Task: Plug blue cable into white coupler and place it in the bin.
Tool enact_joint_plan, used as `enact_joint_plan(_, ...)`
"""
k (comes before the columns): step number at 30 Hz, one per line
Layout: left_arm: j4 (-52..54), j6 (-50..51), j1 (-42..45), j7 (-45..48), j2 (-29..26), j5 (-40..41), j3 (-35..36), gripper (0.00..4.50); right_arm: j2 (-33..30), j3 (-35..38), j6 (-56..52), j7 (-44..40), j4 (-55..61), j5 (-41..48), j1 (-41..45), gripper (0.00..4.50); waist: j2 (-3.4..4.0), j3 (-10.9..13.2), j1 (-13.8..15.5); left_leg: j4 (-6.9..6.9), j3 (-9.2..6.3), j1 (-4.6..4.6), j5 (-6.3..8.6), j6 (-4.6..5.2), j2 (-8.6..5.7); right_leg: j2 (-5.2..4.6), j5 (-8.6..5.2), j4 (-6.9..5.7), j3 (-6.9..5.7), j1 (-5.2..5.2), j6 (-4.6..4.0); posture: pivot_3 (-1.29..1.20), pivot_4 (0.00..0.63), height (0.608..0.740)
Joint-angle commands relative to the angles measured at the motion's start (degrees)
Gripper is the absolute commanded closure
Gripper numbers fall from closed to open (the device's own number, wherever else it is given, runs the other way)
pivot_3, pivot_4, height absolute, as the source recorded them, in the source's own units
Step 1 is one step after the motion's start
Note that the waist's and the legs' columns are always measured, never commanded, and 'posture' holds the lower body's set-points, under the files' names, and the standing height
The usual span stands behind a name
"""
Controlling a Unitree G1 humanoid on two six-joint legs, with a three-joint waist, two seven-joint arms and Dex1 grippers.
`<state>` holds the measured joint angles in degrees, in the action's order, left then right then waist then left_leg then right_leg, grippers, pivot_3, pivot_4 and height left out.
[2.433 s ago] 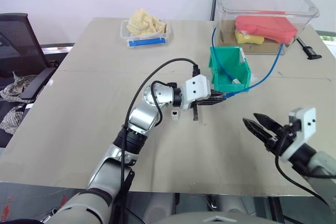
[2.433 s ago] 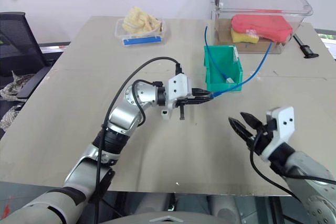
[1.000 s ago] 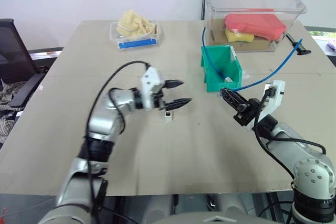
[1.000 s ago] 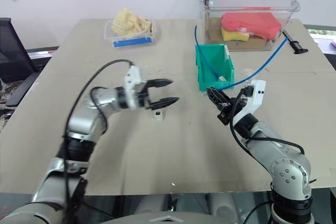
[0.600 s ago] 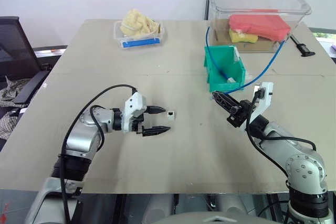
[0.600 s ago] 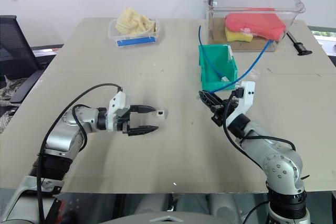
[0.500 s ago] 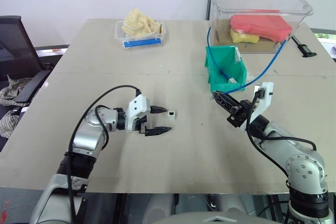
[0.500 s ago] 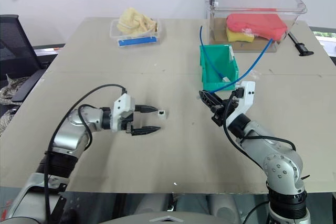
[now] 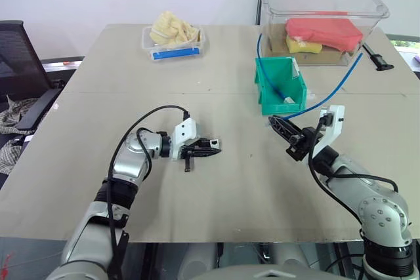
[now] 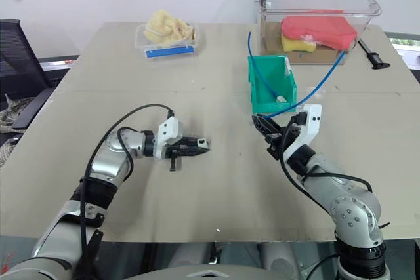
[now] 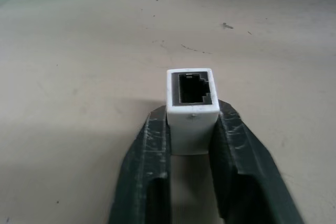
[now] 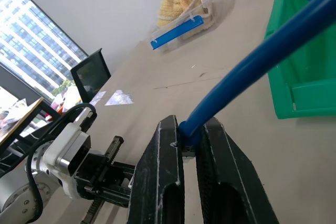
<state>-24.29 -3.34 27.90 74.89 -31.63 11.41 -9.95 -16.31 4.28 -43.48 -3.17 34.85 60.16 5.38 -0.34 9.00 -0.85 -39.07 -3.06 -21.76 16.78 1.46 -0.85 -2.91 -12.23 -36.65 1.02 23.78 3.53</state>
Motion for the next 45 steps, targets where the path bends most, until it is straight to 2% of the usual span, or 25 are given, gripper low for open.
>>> enact_joint_plan(1,2.4,0.2,1.4,0.6,1.6,1.0,-0.1,4.15,-3.1,-0.8,2.1,-3.9,2.4,-4.3,0.9,4.50,0.00,0.0,0.0,0.00,0.01,0.00,0.00,0.00,0.00,-0.01,0.00,0.01,0.01,0.00,0.00,0.00,0.150,0.739)
enact_joint_plan(7,4.1,2.8,5.9,-2.6,8.2,-2.7,-4.7,4.15,-17.1,-7.4,3.5,-19.7,-4.1,-16.6,8.7,4.50,-0.04,0.0,0.2,-0.09,-0.01,-0.04,0.00,0.00,-0.19,-0.04,0.01,0.03,-0.05,-0.05,0.02,0.00,0.150,0.739)
enact_joint_plan(12,-1.2,2.0,10.9,-6.4,12.8,-7.1,-7.8,4.15,-22.5,-14.4,7.9,-31.6,-13.0,-26.5,16.2,4.50,-0.05,0.0,-0.1,-0.06,-0.02,-0.02,0.00,0.00,-0.20,0.02,0.00,0.04,-0.03,-0.03,0.01,0.00,0.150,0.739)
enact_joint_plan(17,-10.5,-2.3,16.1,-7.6,15.5,-10.9,-9.9,4.15,-22.1,-19.0,13.2,-41.9,-24.8,-33.8,25.2,4.50,-0.08,0.1,0.0,-0.04,-0.03,-0.05,0.00,0.01,-0.26,0.01,0.01,0.06,-0.02,0.00,0.01,0.00,0.150,0.739)
enact_joint_plan(23,-15.1,-4.6,17.6,-7.0,16.1,-12.4,-10.4,4.15,-20.6,-20.7,14.9,-48.8,-30.9,-37.6,28.7,4.50,-0.08,0.1,0.1,-0.06,-0.16,-0.17,0.00,0.00,-0.27,-0.03,0.01,0.14,-0.10,0.04,0.01,0.00,0.150,0.739)
enact_joint_plan(34,-13.6,-4.0,16.1,-6.9,16.6,-12.6,-10.5,4.15,-16.1,-21.6,13.0,-52.4,-33.4,-41.1,28.8,4.50,-0.08,0.0,0.1,-0.08,-0.23,-0.11,-0.01,0.00,-0.34,-0.08,0.01,0.03,-0.10,0.03,0.02,0.00,0.150,0.739)
enact_joint_plan(45,-14.0,-4.6,16.6,-7.0,16.9,-13.0,-10.4,4.15,-18.5,-26.5,12.1,-58.1,-37.1,-47.6,30.7,4.50,-0.07,0.0,0.1,-0.09,-0.25,-0.03,-0.01,-0.01,-0.36,-0.08,0.01,0.00,-0.10,-0.02,0.02,0.00,0.150,0.739)
